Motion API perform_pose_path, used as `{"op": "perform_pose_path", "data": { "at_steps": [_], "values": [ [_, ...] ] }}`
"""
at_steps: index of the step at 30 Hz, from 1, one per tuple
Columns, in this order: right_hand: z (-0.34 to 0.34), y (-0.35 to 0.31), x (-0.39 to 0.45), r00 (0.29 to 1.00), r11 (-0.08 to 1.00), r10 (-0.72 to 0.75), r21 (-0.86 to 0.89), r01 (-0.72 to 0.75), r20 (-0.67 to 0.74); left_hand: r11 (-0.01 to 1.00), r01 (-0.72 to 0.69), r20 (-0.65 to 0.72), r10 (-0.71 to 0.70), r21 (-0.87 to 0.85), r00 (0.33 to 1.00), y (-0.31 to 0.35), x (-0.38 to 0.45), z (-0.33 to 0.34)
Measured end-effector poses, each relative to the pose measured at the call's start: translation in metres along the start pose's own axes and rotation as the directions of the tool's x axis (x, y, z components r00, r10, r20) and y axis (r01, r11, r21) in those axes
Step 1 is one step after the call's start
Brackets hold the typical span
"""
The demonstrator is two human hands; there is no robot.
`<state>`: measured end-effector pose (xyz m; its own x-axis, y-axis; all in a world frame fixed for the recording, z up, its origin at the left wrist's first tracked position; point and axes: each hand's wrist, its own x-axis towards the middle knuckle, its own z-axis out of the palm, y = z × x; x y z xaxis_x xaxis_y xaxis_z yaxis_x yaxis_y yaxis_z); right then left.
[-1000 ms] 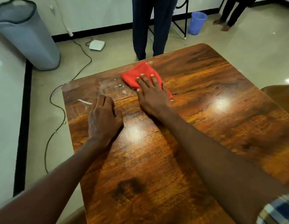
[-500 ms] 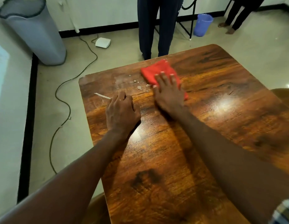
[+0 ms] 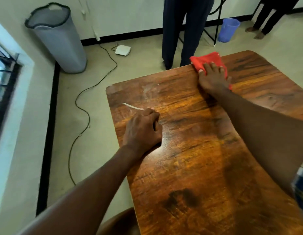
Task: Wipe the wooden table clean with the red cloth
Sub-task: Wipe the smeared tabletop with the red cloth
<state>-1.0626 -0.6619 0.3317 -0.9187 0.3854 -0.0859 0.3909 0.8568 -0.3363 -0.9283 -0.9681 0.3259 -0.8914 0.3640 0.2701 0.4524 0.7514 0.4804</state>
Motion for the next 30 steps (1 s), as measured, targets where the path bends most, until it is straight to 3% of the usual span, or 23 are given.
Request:
{"op": "perform_pose_path", "data": {
  "at_steps": [3,6,9,12,16,18,21,24,27,30],
  "values": [
    [0.015,-0.045,-0.012,0.989,0.988,-0.144,-0.056,0.146,0.022,1.0,0.012,0.013,-0.012,0.017,1.0,-0.001,0.0,0.001],
    [0.035,-0.093,-0.041,0.905,0.904,-0.405,-0.091,0.417,0.129,1.0,-0.002,0.008,0.002,0.012,1.0,0.002,0.0,-0.002],
    [0.04,-0.1,-0.049,0.837,0.845,-0.505,-0.078,0.529,0.208,1.0,-0.004,0.011,0.004,0.008,1.0,0.001,-0.001,-0.002],
    [0.029,-0.064,-0.024,0.886,0.882,-0.445,-0.109,0.459,0.132,1.0,0.008,0.006,-0.008,-0.007,1.0,0.002,0.0,-0.002],
    [0.014,-0.025,-0.002,0.992,0.991,-0.13,-0.029,0.13,0.005,1.0,0.019,0.013,-0.019,-0.009,1.0,0.001,-0.001,-0.003],
    [0.016,-0.039,-0.012,0.996,0.996,-0.088,-0.027,0.088,-0.002,1.0,0.022,0.014,-0.022,0.015,1.0,0.001,-0.001,-0.004],
    [0.033,-0.083,-0.05,0.972,0.969,-0.233,-0.076,0.235,0.042,1.0,0.027,0.042,-0.027,0.006,0.999,0.003,-0.002,-0.006],
    [0.053,-0.124,-0.098,0.87,0.871,-0.473,-0.076,0.486,0.142,0.999,0.035,0.036,-0.035,-0.004,0.999,0.001,-0.002,-0.006],
    [0.05,-0.122,-0.105,0.787,0.8,-0.574,-0.051,0.598,0.225,1.0,0.006,0.017,-0.006,0.003,1.0,-0.001,-0.003,-0.004],
    [0.036,-0.08,-0.092,0.856,0.854,-0.495,-0.097,0.511,0.152,1.0,0.003,-0.024,-0.003,-0.029,1.0,-0.003,-0.004,-0.006]
  ]
}}
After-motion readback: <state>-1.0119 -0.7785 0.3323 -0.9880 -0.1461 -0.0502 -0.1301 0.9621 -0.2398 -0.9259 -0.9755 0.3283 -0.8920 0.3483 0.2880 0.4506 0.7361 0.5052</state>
